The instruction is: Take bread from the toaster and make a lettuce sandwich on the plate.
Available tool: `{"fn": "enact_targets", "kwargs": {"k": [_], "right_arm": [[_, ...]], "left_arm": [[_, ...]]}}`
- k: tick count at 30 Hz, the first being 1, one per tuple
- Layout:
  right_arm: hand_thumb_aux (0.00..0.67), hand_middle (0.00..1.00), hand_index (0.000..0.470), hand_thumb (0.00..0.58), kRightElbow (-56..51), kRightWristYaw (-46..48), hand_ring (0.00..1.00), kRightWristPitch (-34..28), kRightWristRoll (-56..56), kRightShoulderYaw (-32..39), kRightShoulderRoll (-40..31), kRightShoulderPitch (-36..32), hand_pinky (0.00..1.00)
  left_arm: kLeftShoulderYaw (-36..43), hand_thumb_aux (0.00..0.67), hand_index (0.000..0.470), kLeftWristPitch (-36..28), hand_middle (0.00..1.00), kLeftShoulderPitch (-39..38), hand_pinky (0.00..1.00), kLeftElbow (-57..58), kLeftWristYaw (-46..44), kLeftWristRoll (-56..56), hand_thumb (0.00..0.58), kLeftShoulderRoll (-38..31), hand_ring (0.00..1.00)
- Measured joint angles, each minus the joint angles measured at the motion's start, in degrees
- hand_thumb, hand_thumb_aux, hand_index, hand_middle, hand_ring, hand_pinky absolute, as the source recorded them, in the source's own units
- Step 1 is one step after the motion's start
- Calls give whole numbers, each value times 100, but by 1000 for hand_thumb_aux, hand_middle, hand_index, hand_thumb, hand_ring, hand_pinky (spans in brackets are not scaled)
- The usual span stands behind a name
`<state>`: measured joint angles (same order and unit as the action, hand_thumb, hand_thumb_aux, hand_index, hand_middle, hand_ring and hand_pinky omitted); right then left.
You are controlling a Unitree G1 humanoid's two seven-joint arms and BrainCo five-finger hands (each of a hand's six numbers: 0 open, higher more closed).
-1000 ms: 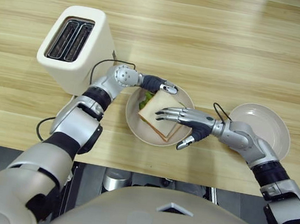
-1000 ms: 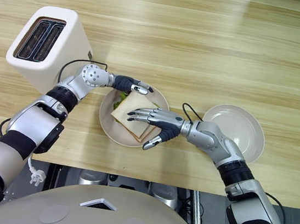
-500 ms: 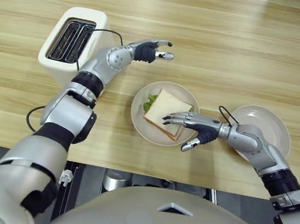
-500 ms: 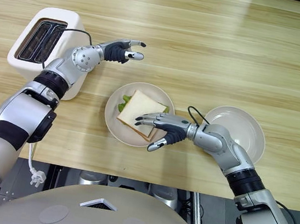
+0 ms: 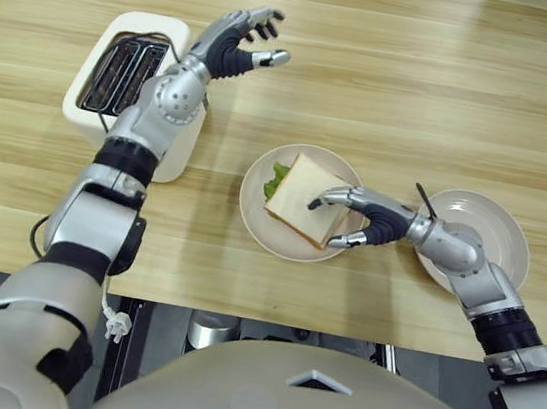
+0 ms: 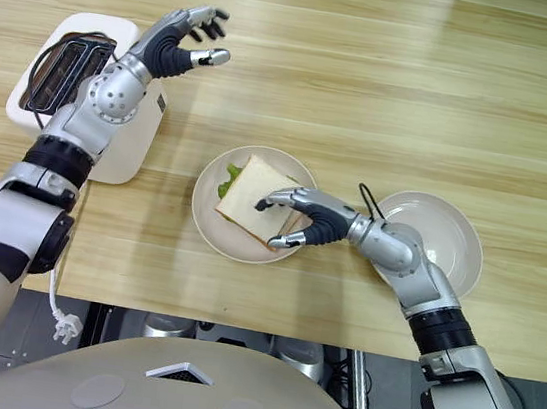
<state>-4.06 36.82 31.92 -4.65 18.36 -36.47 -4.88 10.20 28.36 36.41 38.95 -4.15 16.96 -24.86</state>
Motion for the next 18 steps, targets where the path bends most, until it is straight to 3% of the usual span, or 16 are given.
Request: {"fn": "enact_targets", "kwargs": {"k": [6, 10, 14, 18], "right_arm": [[670, 1000, 460, 580, 962, 1502, 1000, -1672, -2928, -725, -350, 511, 1000], [670, 1000, 460, 580, 1207, 2283, 1000, -2549, -3689, -863, -553, 987, 1000], [670, 1000, 460, 580, 1361, 2732, 1000, -2605, -2826, -561, -907, 1473, 1000], [670, 1000, 460, 580, 1064, 2426, 1000, -1920, -752, 55, -937, 1577, 1000]], "left_arm": [[-612, 670, 460, -730, 1000, -2165, 1000, -2980, -1671, -2226, 580, -389, 1000], [-651, 670, 460, -1385, 1000, -3503, 1000, -4357, -2784, -3403, 580, -825, 1000], [-269, 670, 460, -1761, 1000, -4759, 1000, -5347, -4015, -3822, 580, -1541, 1000], [318, 670, 460, -1853, 1000, -5074, 1000, -5367, -4534, -3145, 580, -1848, 1000]]}}
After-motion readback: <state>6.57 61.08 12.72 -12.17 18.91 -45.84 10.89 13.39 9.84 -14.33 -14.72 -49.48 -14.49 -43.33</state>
